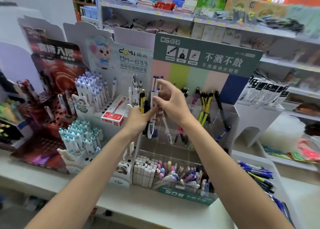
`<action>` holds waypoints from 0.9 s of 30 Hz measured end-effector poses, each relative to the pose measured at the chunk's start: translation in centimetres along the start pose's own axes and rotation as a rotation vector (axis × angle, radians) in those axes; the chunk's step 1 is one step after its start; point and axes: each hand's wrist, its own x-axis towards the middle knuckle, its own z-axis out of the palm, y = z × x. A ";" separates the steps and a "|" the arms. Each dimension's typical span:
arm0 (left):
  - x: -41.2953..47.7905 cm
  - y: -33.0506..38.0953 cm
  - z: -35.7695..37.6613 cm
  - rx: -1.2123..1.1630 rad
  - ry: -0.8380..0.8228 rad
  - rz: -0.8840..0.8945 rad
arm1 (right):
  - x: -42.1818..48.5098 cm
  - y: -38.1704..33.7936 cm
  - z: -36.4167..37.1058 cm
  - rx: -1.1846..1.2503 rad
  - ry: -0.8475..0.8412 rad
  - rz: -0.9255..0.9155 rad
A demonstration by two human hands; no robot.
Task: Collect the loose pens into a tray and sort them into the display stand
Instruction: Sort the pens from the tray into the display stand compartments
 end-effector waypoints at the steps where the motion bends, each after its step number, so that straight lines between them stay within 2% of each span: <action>1: 0.5 0.3 0.1 0.017 0.007 0.010 | 0.6 -0.2 -0.5 0.000 0.054 -0.018; 6: 2.3 1.6 -0.2 -0.014 0.036 0.027 | 4.0 -1.7 -3.8 -0.028 0.484 -0.172; 10: 2.5 1.9 -0.7 -0.047 0.019 0.037 | 6.6 -1.8 -4.6 -0.139 0.603 -0.272; 13: 2.5 2.0 -0.9 -0.047 0.008 0.022 | 7.4 -0.5 -3.3 -0.300 0.489 -0.260; 18: 2.4 2.1 -1.1 -0.077 0.008 0.015 | 6.3 1.9 -0.5 -0.462 0.145 -0.162; 20: 2.4 2.2 -1.2 -0.076 0.002 0.019 | 5.9 2.1 -0.3 -0.496 0.148 -0.173; 23: 2.6 2.4 -1.0 -0.084 0.007 0.017 | 5.0 0.6 -1.0 -0.309 0.193 -0.124; 27: 2.9 2.4 0.2 -0.047 -0.031 0.035 | 4.3 -1.1 -1.1 -0.083 -0.050 -0.027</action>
